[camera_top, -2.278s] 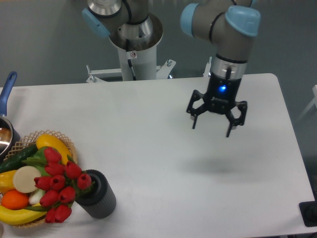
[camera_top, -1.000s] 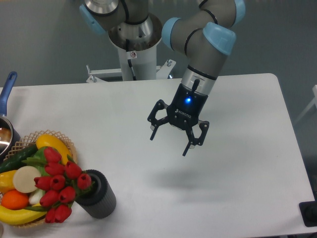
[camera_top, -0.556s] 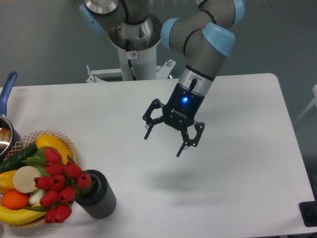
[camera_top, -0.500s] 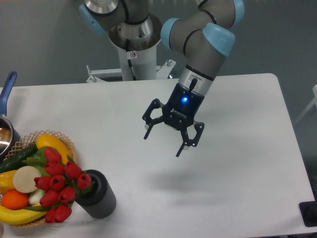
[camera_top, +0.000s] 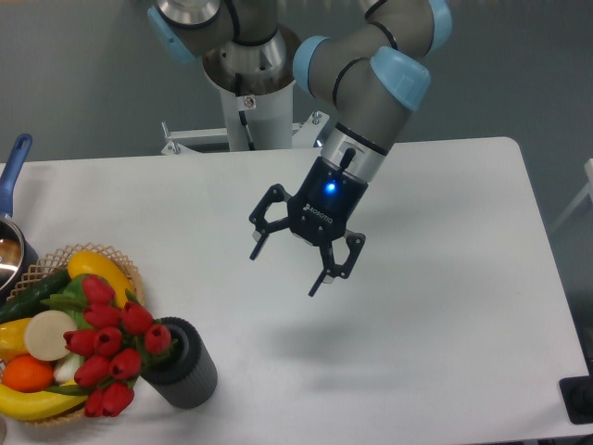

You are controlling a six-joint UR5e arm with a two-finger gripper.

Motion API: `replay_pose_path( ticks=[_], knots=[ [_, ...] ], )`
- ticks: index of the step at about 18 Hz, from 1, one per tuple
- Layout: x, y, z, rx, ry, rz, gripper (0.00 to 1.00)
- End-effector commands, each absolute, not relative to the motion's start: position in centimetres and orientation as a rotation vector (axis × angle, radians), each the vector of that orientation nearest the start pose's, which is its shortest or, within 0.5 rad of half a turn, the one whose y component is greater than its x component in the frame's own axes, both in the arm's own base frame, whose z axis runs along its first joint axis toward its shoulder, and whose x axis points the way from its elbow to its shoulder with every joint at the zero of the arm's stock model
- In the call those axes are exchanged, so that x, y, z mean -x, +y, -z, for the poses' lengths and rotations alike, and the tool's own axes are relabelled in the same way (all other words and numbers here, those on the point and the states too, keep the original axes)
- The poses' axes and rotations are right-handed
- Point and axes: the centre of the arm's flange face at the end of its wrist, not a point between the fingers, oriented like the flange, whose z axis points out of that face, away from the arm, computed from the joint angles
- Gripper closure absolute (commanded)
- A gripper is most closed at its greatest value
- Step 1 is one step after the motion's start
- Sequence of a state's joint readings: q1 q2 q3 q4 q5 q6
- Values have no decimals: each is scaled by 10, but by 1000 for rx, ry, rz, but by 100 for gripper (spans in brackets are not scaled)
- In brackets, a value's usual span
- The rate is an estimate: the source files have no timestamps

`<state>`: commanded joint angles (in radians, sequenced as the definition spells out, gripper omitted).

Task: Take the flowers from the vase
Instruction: 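Move the open gripper toward the red tulips in the grey vase, then align the open gripper above the tulip stems at the vase rim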

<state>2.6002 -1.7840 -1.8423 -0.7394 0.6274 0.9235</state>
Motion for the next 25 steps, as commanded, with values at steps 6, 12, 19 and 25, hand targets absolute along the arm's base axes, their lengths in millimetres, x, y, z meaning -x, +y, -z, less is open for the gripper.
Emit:
replay_pose_path(
  ticks=[6, 12, 19, 25],
  knots=[
    [347, 485, -371, 2166, 124, 331, 0],
    [329, 534, -362, 2138, 233, 379, 0],
    [331, 550, -355, 2136, 254, 391, 0],
    [333, 553, -354, 2136, 255, 392, 0]
  ],
)
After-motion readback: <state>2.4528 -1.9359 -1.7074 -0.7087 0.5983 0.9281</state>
